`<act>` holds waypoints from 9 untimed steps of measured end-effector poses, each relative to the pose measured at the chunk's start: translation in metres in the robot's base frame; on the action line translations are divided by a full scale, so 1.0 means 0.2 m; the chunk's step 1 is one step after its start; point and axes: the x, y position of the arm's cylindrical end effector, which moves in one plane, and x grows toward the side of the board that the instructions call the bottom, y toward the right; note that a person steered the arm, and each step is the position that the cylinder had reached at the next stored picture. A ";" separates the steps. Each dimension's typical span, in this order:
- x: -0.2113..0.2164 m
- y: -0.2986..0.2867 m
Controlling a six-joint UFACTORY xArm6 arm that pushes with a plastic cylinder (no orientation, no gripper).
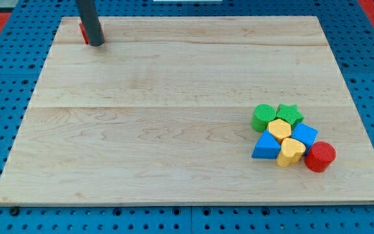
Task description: Slide the red circle closer to the red star
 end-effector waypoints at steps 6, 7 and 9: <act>0.45 1.46; 0.52 1.87; 0.87 2.42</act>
